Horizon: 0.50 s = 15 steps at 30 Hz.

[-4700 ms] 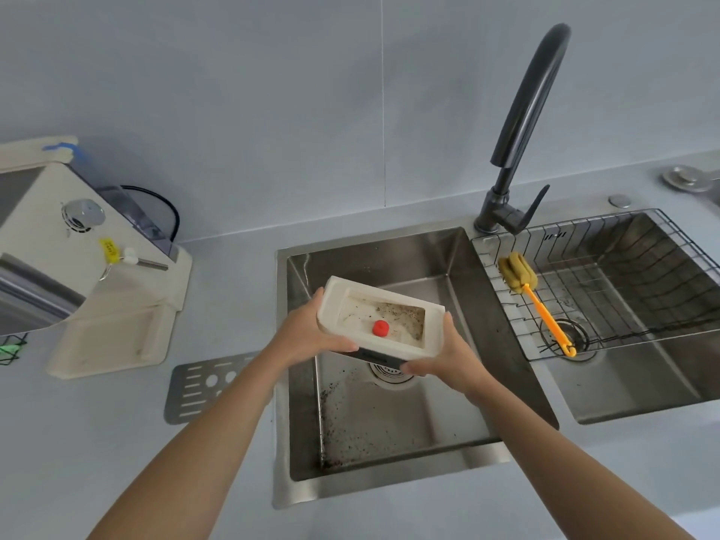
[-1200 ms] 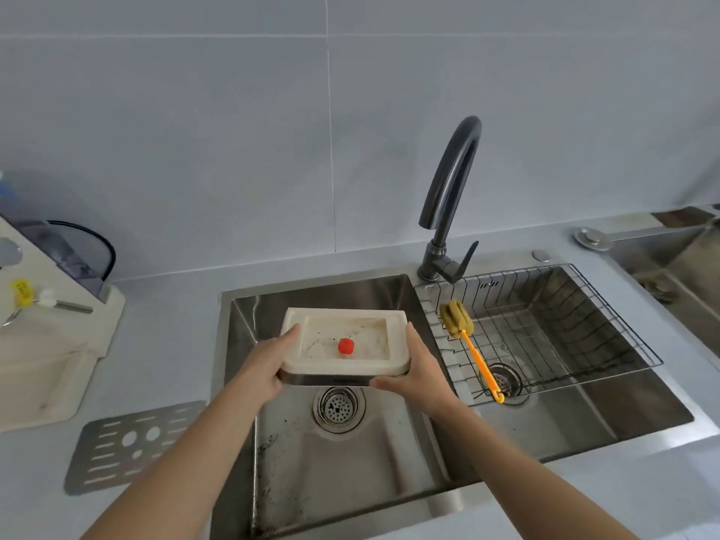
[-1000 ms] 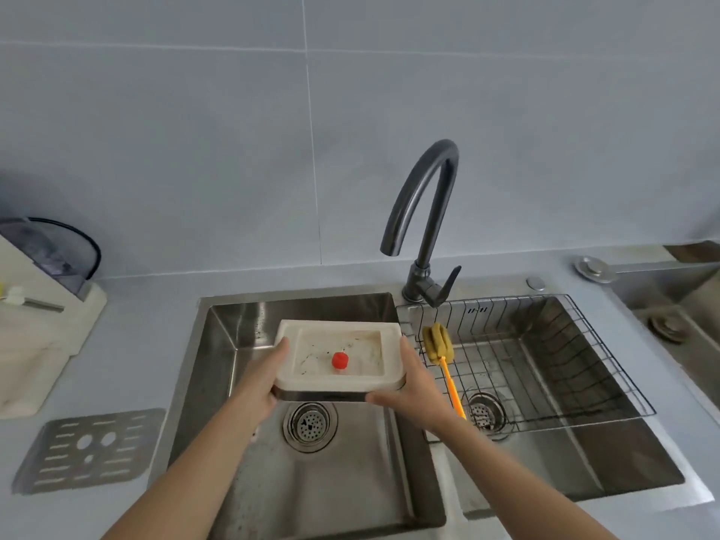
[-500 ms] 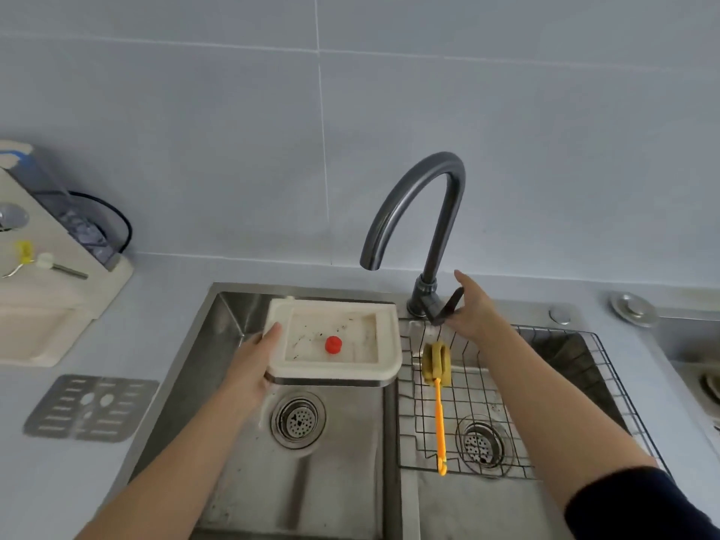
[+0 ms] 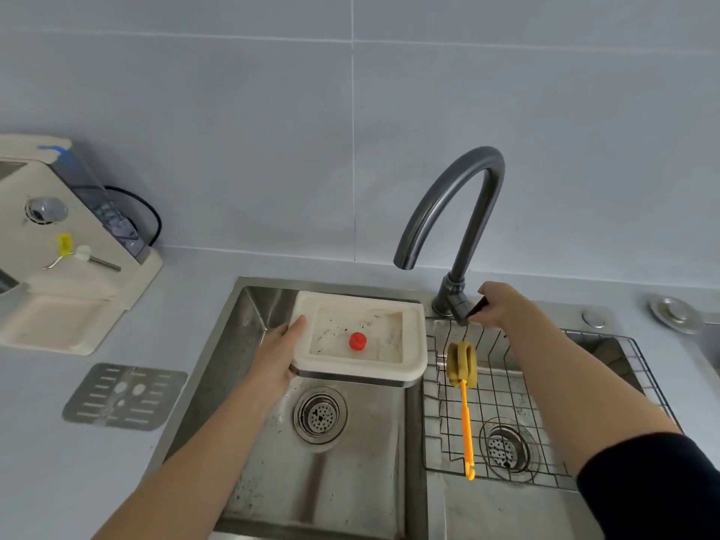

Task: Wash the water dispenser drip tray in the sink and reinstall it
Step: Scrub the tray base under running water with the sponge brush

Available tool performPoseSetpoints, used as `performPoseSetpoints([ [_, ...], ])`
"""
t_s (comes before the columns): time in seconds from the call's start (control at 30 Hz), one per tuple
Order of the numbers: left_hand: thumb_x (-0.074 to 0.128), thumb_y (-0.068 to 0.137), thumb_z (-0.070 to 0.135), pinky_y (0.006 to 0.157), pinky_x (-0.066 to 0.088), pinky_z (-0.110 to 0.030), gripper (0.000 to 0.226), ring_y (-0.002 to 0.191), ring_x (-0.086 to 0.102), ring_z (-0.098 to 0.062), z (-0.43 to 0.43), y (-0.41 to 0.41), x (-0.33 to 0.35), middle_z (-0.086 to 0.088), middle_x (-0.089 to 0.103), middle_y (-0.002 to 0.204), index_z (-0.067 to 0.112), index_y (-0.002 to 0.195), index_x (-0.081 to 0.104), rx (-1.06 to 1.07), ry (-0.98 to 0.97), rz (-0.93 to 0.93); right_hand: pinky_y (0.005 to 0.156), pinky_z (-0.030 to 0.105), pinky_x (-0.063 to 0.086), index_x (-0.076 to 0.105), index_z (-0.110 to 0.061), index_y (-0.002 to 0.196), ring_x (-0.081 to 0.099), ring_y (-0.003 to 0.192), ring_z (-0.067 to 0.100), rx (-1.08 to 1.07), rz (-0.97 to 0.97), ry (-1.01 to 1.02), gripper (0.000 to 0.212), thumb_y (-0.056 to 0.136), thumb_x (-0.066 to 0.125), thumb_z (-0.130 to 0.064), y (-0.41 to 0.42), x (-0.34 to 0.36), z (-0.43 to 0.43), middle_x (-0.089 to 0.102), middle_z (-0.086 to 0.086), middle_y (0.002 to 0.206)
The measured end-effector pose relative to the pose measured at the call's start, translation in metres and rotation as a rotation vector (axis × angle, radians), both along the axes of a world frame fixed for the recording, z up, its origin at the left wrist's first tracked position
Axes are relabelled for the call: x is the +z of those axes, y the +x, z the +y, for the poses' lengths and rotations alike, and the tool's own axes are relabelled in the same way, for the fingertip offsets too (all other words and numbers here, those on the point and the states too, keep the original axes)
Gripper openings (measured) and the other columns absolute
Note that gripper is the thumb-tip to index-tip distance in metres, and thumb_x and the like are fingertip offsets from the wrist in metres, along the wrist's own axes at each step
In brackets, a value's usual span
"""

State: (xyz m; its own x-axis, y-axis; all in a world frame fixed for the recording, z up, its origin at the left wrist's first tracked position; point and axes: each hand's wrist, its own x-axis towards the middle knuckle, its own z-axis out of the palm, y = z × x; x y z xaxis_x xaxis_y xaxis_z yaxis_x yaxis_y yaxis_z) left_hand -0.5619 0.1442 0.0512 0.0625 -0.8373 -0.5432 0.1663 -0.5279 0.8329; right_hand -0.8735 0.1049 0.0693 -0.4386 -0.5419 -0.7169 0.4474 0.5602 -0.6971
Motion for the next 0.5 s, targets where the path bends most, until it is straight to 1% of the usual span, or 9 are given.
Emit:
performPoseSetpoints([
  [0.07,0.054,0.089,0.027,0.075,0.052,-0.039,0.014,0.084,0.064,-0.022,-0.001,-0.001,-0.002,-0.004,0.066,0.094,0.017,0.098,0.058,-0.008,-0.005,-0.002,0.105,0.045,0.039,0.039,0.0,0.113,0.04,0.128,0.036,-0.028,-0.09,0.025,0.02,0.094,0.035,-0.005,0.006,0.005,0.002,0.041,0.02,0.136],
  [0.17,0.056,0.088,0.026,0.068,0.051,-0.036,0.007,0.079,0.064,-0.02,-0.002,0.0,-0.006,-0.003,0.066,0.09,0.021,0.087,0.059,-0.005,-0.011,-0.009,0.1,0.031,0.046,0.042,0.006,0.124,0.051,0.116,0.033,0.126,0.08,0.037,0.038,0.089,0.051,-0.004,0.004,0.0,0.0,0.051,0.02,0.127],
  [0.2,0.056,0.088,0.026,0.07,0.051,-0.037,0.006,0.079,0.064,-0.02,-0.002,0.0,-0.007,-0.003,0.067,0.089,0.021,0.086,0.059,-0.007,-0.012,-0.013,0.092,0.023,0.05,0.044,0.008,0.119,0.054,0.107,0.031,0.128,0.078,0.015,0.034,0.088,0.053,-0.002,0.001,-0.005,0.001,0.055,0.018,0.119],
  [0.23,0.057,0.088,0.026,0.072,0.052,-0.037,0.006,0.078,0.064,-0.02,-0.002,0.001,-0.008,-0.003,0.067,0.088,0.021,0.085,0.06,-0.01,-0.012,-0.014,0.087,0.017,0.051,0.046,0.009,0.109,0.054,0.106,0.031,0.043,-0.046,0.005,0.021,0.09,0.048,0.0,-0.001,-0.004,0.0,0.055,0.016,0.117],
  [0.27,0.057,0.088,0.026,0.072,0.051,-0.038,0.007,0.077,0.064,-0.02,-0.002,0.001,-0.009,-0.003,0.068,0.087,0.021,0.085,0.06,-0.013,-0.012,-0.014,0.089,0.018,0.048,0.046,0.007,0.094,0.051,0.114,0.034,0.018,-0.059,-0.034,0.007,0.092,0.042,0.002,-0.002,-0.005,0.002,0.051,0.018,0.123],
  [0.3,0.057,0.088,0.026,0.072,0.051,-0.038,0.007,0.077,0.064,-0.02,-0.002,0.001,-0.009,-0.003,0.068,0.086,0.021,0.084,0.06,-0.015,-0.011,-0.013,0.094,0.024,0.046,0.043,0.005,0.085,0.046,0.123,0.036,0.018,-0.063,-0.022,0.011,0.094,0.036,0.002,-0.003,-0.005,0.004,0.047,0.021,0.128],
  [0.33,0.057,0.088,0.026,0.072,0.05,-0.038,0.007,0.076,0.064,-0.02,-0.002,0.001,-0.01,-0.003,0.067,0.086,0.021,0.084,0.06,-0.017,-0.01,-0.013,0.096,0.031,0.045,0.043,0.004,0.088,0.043,0.127,0.036,0.011,-0.04,-0.022,0.011,0.094,0.034,0.001,-0.005,-0.008,0.003,0.045,0.02,0.13],
  [0.4,0.057,0.088,0.027,0.076,0.05,-0.041,0.007,0.078,0.064,-0.021,-0.003,0.001,-0.011,-0.004,0.067,0.088,0.021,0.085,0.059,-0.022,-0.005,-0.014,0.097,0.04,0.043,0.041,0.003,0.113,0.045,0.125,0.035,-0.041,-0.133,-0.06,0.021,0.094,0.032,-0.002,-0.005,-0.009,0.007,0.042,0.02,0.135],
  [0.5,0.056,0.088,0.029,0.09,0.049,-0.049,0.008,0.084,0.063,-0.024,-0.003,0.001,-0.011,-0.006,0.066,0.095,0.021,0.089,0.058,-0.05,0.009,-0.013,0.1,0.042,0.042,0.033,0.001,0.129,0.044,0.126,0.037,-0.049,-0.152,-0.094,0.035,0.095,0.03,-0.003,-0.004,-0.009,0.009,0.038,0.024,0.139],
])
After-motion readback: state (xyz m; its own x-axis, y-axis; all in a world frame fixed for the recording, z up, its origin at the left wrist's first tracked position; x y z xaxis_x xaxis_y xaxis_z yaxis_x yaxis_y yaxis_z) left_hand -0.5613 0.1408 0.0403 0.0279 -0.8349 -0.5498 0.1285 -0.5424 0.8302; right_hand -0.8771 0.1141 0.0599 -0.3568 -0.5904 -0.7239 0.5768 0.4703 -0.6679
